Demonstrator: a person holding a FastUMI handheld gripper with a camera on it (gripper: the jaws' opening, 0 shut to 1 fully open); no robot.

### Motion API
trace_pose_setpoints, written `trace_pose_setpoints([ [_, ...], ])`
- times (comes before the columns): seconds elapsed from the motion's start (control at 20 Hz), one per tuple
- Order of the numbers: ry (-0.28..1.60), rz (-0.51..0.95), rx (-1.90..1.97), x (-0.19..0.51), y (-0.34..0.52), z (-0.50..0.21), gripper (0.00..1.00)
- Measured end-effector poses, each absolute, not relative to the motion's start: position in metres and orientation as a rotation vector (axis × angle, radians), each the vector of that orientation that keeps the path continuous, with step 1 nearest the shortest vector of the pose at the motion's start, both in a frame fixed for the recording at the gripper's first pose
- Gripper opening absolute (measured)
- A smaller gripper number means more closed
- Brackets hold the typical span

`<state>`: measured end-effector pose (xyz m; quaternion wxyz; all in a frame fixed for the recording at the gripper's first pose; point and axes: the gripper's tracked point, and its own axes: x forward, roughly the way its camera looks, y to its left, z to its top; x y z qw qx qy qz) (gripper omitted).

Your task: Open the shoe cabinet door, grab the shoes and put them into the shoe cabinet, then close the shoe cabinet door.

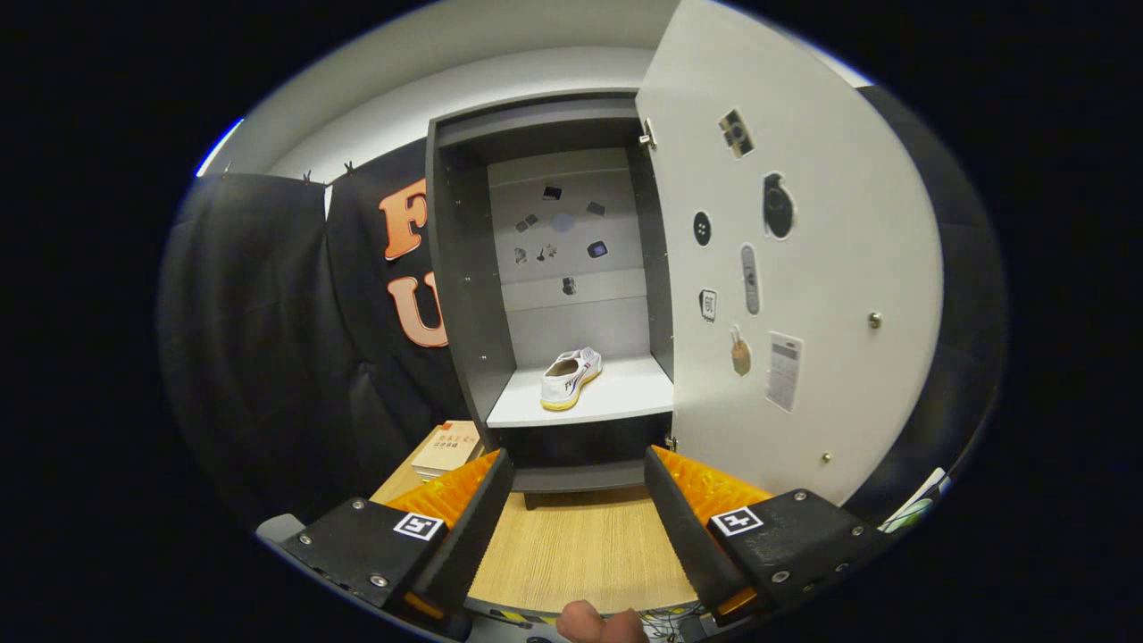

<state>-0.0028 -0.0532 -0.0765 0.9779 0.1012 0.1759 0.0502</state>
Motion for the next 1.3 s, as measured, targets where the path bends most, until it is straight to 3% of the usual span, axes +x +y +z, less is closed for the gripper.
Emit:
trace_pose_setpoints([
  [0.25, 0.319, 0.158, 0.237, -0.039, -0.111, -0.065, 0.93],
  [0.75, 0.249, 0.074, 0.245, -0.038, -0.237, -0.060, 0.95],
  [1.3, 0.252, 0.033, 0.188, -0.017, -0.252, -0.069, 0.94],
])
